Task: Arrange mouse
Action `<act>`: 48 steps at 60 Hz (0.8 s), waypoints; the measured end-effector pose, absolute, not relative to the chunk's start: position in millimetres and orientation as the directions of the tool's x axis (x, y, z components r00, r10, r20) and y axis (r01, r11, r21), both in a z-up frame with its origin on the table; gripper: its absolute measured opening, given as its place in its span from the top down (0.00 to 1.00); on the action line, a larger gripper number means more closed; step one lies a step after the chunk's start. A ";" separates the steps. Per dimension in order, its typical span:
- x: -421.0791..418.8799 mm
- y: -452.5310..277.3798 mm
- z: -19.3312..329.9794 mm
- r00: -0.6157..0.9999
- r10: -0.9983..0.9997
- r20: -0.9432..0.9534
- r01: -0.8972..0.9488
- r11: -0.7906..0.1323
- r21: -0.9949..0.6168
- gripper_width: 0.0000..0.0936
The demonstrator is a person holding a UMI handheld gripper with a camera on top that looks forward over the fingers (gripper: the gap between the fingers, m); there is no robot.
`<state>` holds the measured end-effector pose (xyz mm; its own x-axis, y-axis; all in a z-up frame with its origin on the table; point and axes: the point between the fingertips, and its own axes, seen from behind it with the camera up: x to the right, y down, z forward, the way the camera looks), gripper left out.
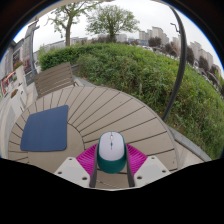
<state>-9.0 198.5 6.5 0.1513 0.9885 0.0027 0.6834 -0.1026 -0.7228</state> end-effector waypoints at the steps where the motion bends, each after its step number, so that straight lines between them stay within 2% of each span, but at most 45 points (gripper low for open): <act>1: -12.5 195.3 15.2 0.145 0.989 0.005 0.673 -0.095 -0.733 0.53; 6: -32.7 167.1 62.0 0.114 0.993 0.010 0.628 -0.064 -0.775 0.53; 11: -59.6 104.6 92.9 0.076 0.992 -0.099 0.589 -0.125 -0.798 0.54; 14: -75.7 77.1 97.4 0.057 0.989 -0.137 0.578 -0.144 -0.803 0.54; 19: -94.7 24.9 88.8 0.043 0.989 -0.139 0.579 -0.138 -0.804 0.53; 26: -106.2 -32.5 47.8 0.060 0.984 -0.170 0.630 -0.170 -0.758 0.53; 36: -107.9 -63.1 -12.3 0.061 0.995 -0.074 0.674 -0.095 -0.732 0.51; 38: -111.6 -61.9 -11.6 0.069 0.996 -0.047 0.646 -0.081 -0.759 0.49; 43: -113.8 -64.4 -11.3 0.060 0.998 -0.007 0.641 -0.044 -0.766 0.40; 48: -106.5 -64.1 0.3 0.064 0.998 -0.010 0.652 -0.050 -0.756 0.07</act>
<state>-106.5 -64.1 0.3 0.0644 0.9979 -0.0100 0.6523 -0.0497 -0.7564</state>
